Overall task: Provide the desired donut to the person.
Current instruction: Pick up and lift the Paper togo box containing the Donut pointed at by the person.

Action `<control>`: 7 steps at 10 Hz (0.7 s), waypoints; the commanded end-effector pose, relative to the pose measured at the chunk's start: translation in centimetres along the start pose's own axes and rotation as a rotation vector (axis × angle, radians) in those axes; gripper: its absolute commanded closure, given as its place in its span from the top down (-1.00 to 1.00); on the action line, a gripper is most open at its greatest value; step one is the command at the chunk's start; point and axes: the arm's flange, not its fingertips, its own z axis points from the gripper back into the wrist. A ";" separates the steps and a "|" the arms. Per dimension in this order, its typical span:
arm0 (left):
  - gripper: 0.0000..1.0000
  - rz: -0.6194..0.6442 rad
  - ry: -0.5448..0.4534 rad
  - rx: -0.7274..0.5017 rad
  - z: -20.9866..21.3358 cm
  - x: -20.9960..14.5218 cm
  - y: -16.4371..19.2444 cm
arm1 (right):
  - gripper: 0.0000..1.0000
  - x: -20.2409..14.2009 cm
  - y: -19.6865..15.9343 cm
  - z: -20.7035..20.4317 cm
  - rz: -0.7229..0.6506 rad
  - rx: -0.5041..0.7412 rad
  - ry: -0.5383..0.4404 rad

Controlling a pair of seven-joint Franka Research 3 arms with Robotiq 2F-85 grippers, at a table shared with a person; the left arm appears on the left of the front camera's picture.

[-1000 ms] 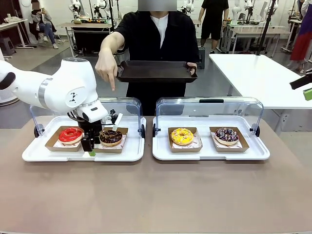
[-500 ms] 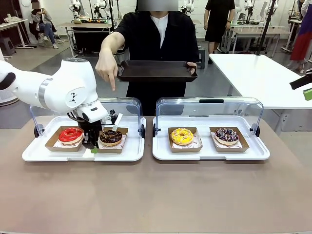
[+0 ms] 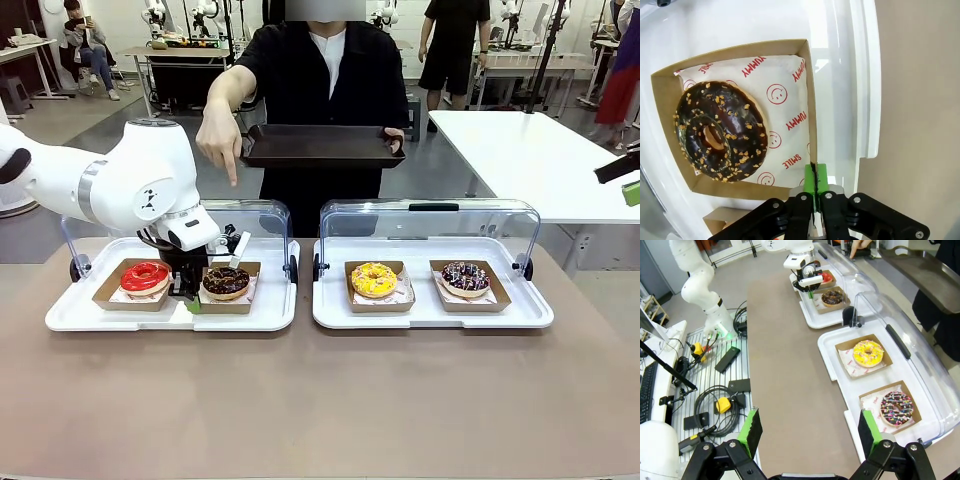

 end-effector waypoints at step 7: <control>-1.00 -0.066 0.044 0.016 12.6 -2.8 -5.4 | 1.00 0.1 -0.1 -0.1 0.013 0.008 -0.020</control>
